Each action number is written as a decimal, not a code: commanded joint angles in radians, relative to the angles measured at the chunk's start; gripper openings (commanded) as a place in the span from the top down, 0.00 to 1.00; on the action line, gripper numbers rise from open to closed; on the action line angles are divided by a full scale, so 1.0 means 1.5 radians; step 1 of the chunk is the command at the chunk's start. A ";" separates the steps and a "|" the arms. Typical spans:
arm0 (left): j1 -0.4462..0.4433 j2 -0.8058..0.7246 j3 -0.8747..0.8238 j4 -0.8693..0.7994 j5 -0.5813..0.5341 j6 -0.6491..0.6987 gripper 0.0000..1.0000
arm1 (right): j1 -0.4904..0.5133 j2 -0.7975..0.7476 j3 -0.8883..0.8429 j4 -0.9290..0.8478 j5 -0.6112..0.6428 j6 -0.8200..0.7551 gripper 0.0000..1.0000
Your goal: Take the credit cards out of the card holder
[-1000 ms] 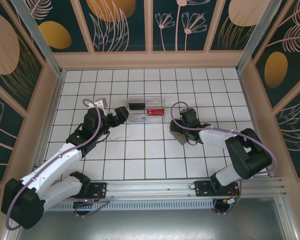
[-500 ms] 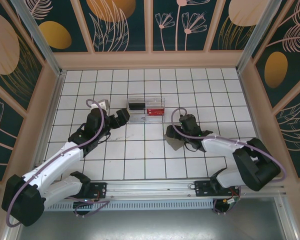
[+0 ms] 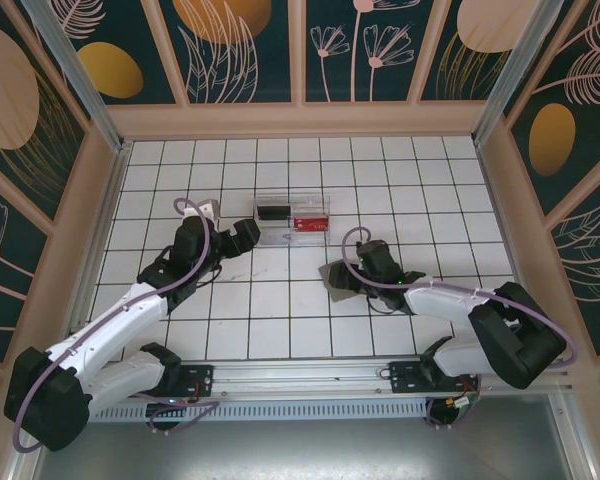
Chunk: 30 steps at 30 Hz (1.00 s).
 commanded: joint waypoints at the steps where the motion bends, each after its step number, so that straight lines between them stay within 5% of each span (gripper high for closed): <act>1: -0.004 0.001 0.002 0.008 0.006 0.013 0.06 | 0.047 0.008 0.011 0.031 -0.034 0.057 0.24; 7: -0.005 0.001 0.000 0.007 0.010 0.017 0.06 | 0.120 0.044 0.054 0.043 0.011 0.093 0.23; 14: -0.008 0.004 -0.004 0.005 0.023 0.030 0.09 | 0.127 0.074 0.093 -0.007 0.083 0.085 0.23; 20: -0.036 0.026 0.002 0.002 0.018 0.042 0.20 | 0.121 0.003 0.088 -0.039 0.133 0.047 0.21; 30: -0.165 0.157 0.063 -0.023 -0.056 0.051 0.41 | 0.063 -0.141 -0.027 0.013 0.086 0.005 0.21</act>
